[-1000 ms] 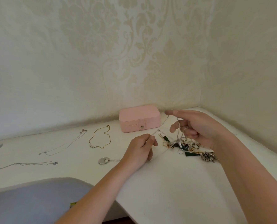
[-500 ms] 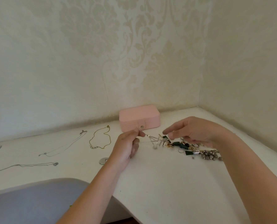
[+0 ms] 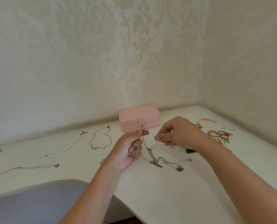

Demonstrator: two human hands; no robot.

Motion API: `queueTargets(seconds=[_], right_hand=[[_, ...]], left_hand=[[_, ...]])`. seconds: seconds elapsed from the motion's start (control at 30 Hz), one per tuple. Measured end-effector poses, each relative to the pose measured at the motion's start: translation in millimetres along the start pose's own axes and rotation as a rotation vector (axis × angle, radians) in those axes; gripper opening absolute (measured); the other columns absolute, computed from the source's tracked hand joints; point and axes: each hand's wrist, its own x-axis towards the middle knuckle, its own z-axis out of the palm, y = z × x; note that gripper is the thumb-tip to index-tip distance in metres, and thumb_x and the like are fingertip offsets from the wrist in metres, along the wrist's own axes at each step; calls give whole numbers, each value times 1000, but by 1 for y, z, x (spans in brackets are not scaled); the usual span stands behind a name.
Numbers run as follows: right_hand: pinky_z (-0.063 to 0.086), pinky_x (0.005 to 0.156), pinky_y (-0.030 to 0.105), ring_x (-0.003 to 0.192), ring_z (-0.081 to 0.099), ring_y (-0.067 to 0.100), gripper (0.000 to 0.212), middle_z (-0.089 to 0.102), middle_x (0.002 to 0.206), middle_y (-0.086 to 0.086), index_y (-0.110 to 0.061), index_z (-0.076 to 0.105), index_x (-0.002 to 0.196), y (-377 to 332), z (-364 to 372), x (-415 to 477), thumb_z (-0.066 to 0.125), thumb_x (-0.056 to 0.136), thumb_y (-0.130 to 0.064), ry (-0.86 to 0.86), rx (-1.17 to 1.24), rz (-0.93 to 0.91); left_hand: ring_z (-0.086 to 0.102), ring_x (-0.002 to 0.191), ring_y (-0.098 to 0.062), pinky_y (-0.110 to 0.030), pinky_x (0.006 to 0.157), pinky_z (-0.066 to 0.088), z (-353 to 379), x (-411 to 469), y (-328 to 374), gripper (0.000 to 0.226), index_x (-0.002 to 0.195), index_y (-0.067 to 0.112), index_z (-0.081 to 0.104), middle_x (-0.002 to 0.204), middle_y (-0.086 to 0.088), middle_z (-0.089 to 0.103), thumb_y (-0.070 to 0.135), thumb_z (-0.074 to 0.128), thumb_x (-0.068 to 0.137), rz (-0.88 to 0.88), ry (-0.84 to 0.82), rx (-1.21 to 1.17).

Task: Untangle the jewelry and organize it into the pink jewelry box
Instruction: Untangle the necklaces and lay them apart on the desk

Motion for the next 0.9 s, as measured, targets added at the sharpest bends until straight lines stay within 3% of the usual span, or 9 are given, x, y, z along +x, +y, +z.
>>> queueTargets(seconds=[0.07, 0.23, 0.37, 0.47, 0.53, 0.67, 0.8, 0.9], right_hand=[[46, 57, 19, 54, 61, 4, 21, 67, 73, -7, -19, 69, 83, 1, 15, 4, 77, 74, -36, 57, -15, -6], [37, 57, 19, 67, 54, 7, 33, 64, 89, -6, -22, 67, 100, 7, 47, 9, 75, 74, -41, 4, -156, 7], [39, 61, 22, 75, 56, 12, 12, 61, 80, -6, -19, 71, 92, 5, 55, 14, 64, 83, -22, 39, -260, -39], [41, 64, 20, 78, 58, 13, 19, 69, 89, 1, -17, 73, 94, 7, 51, 16, 58, 84, -12, 67, -282, -15], [46, 67, 21, 79, 62, 15, 21, 70, 89, 2, -16, 73, 95, 10, 46, 18, 58, 84, -8, 101, -241, 10], [56, 72, 25, 59, 64, 12, 13, 68, 70, 4, -10, 72, 87, 17, 33, 19, 69, 79, -1, 174, 95, 97], [50, 51, 15, 51, 61, 11, 8, 70, 69, 12, -6, 71, 83, 19, 27, 19, 67, 80, 1, 222, 209, 122], [57, 63, 27, 58, 64, 17, 11, 71, 74, 15, -9, 70, 80, 17, 26, 18, 64, 84, -1, 271, 231, 117]], left_hand=[[17, 31, -3, -15, 35, 12, 0, -1, 1, 19, 85, 11, 62, 32, 9, 22, 19, 47, 94, -13, -25, -19], [16, 32, -2, -17, 41, 10, -1, -5, 3, 15, 78, 14, 66, 32, 10, 21, 26, 58, 76, -44, -59, -75], [16, 32, -3, -15, 38, 13, -3, -8, 6, 17, 69, 20, 72, 32, 10, 20, 27, 58, 76, -43, -42, -121], [17, 30, -3, -17, 40, 10, -5, -7, 6, 21, 68, 20, 73, 32, 11, 19, 25, 56, 80, -22, -4, -202], [16, 29, -3, -18, 41, 8, -7, -6, 7, 21, 71, 19, 71, 32, 11, 19, 24, 54, 83, -20, 12, -260], [16, 28, -3, -19, 40, 9, -8, -6, 7, 31, 67, 20, 73, 31, 11, 19, 24, 51, 89, -32, 32, -295], [16, 27, -3, -18, 39, 10, -7, -7, 8, 31, 70, 19, 73, 31, 10, 19, 24, 50, 91, -34, 56, -329], [17, 27, -3, -18, 36, 12, -7, -8, 10, 23, 77, 17, 68, 31, 11, 19, 25, 51, 91, -25, 77, -385]])
